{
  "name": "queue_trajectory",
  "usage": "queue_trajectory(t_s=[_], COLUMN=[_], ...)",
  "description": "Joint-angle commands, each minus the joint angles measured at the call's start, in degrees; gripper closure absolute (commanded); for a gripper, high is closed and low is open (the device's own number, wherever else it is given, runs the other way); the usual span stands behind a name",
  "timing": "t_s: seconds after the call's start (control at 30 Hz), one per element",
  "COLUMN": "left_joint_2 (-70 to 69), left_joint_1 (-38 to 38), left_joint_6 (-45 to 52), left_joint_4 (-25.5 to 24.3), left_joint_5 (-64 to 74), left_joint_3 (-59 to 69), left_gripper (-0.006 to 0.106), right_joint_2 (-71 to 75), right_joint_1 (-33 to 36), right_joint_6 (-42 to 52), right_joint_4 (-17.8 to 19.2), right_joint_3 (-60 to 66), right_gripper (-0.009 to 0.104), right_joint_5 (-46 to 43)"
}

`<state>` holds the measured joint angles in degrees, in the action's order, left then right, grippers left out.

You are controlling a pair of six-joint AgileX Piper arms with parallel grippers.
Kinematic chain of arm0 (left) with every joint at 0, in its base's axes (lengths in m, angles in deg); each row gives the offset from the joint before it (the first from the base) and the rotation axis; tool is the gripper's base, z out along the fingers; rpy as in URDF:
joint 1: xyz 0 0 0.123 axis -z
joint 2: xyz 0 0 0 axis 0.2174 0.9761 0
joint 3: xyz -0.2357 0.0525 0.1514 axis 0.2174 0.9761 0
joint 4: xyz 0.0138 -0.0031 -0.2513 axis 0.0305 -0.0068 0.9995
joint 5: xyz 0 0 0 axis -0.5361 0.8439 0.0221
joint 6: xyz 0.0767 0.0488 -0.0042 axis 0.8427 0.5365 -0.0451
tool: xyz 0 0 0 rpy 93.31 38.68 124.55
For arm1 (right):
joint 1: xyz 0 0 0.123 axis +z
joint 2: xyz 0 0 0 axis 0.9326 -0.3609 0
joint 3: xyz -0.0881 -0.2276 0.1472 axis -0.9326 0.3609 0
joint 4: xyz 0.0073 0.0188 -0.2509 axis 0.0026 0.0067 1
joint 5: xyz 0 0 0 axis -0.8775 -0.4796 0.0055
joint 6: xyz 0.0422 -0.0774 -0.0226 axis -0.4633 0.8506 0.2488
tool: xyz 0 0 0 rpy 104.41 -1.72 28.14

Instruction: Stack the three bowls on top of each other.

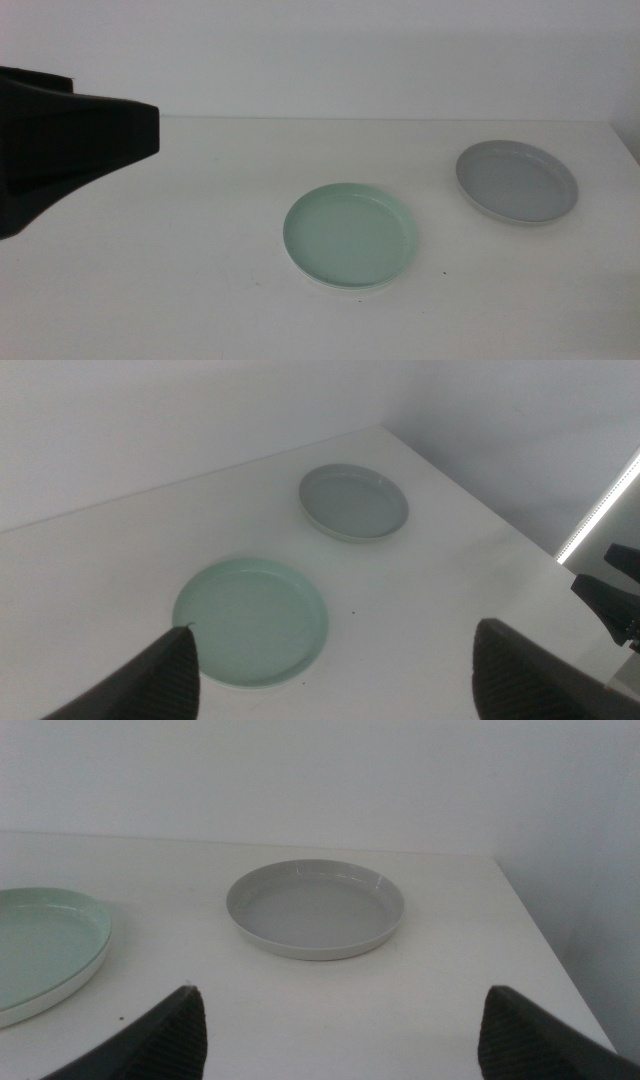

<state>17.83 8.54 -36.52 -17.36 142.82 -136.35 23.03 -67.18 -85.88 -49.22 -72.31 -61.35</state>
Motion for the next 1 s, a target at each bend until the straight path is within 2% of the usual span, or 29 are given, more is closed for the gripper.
queue_trajectory(t_s=[0.0, 0.1, 0.2, 0.27, 0.37, 0.43, 0.6, 0.67, 0.83, 0.97], left_joint_2=[-0.3, -0.3, -0.3, -0.3, -0.2, -0.2, -0.2, -0.2, -0.2, -0.2], left_joint_1=[-0.2, -0.2, -0.2, -0.2, -0.2, -0.2, -0.2, -0.2, -0.2, -0.2], left_joint_6=[0.0, 0.2, 0.2, 0.2, 0.2, 0.2, 0.2, 0.2, 0.2, 0.2], left_joint_4=[0.6, 0.3, 0.3, 0.3, 0.3, 0.3, 0.3, 0.3, 0.3, 0.3], left_joint_5=[0.0, -1.3, -1.4, -1.4, -1.4, -1.5, -1.9, -2.5, -2.6, -2.6], left_joint_3=[0.3, 0.3, 0.3, 0.3, 0.3, 0.3, 0.3, 0.3, 0.3, 0.3], left_gripper=[0.007, 0.007, 0.007, 0.007, 0.007, 0.007, 0.007, 0.007, 0.007, 0.007], right_joint_2=[0.3, 0.3, 0.3, 0.3, -5.2, -12.2, -33.3, -39.2, -50.1, -55.7], right_joint_1=[-0.4, -0.4, -0.4, -0.4, -0.4, -0.4, -0.4, -0.4, -0.4, -0.4], right_joint_6=[0.4, 0.4, -0.1, -6.7, -12.6, -14.3, -15.1, -15.1, -15.1, -15.1], right_joint_4=[0.6, 0.6, 0.2, -0.6, 1.0, 1.0, 0.8, 0.9, 0.6, 0.3], right_joint_3=[0.2, 0.2, 0.2, 0.0, -5.9, -12.3, -33.7, -40.4, -48.4, -49.2], right_gripper=[0.003, 0.003, 0.003, 0.003, 0.003, 0.003, 0.003, 0.003, 0.003, 0.003], right_joint_5=[-0.3, -0.7, -5.1, -4.4, -2.4, 3.0, 28.3, 33.9, 35.5, 35.8])
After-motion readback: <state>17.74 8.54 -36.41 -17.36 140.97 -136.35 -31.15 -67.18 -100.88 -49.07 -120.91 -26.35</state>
